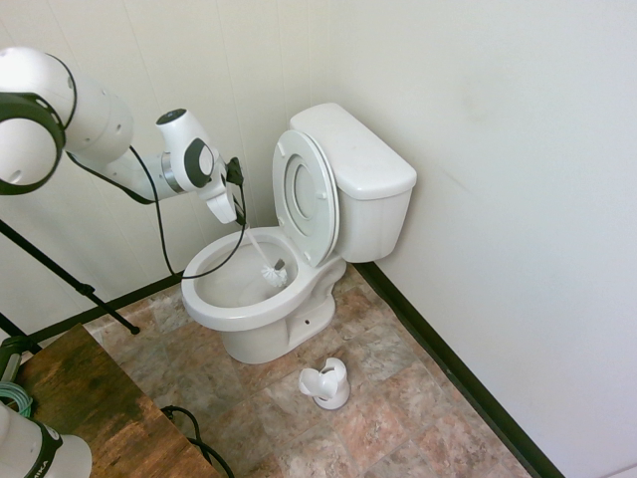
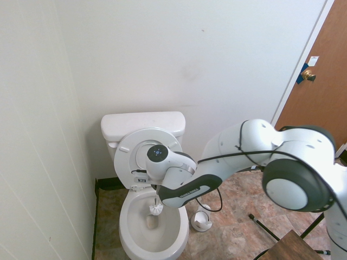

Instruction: Clean the toilet

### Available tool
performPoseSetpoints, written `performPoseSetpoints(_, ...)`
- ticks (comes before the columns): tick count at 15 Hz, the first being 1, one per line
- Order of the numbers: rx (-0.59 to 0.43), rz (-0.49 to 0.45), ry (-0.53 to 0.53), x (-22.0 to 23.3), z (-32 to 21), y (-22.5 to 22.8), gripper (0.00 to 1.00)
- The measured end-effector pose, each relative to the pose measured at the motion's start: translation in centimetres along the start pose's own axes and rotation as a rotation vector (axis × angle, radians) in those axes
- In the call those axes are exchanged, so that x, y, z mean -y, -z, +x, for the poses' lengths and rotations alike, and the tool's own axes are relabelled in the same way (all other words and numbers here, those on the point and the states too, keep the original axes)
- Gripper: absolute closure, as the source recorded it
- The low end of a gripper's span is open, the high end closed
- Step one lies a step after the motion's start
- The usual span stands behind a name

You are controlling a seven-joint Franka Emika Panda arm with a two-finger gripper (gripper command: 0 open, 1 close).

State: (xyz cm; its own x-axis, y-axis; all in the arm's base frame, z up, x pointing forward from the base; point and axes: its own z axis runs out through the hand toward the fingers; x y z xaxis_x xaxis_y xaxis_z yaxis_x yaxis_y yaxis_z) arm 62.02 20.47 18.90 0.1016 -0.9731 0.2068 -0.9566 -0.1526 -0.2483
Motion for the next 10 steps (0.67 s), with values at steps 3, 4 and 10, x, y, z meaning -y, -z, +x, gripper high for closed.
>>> performPoseSetpoints(3, 0.003, -0.005, -0.018, 0.5, -1.5, -2.6, 1.0)
performPoseSetpoints(4, 0.006, -0.007, -0.025, 0.6, -1.7, -3.1, 1.0)
performPoseSetpoints(10, 0.008, 0.003, -0.025, 1.0, -3.2, -3.6, 1.0)
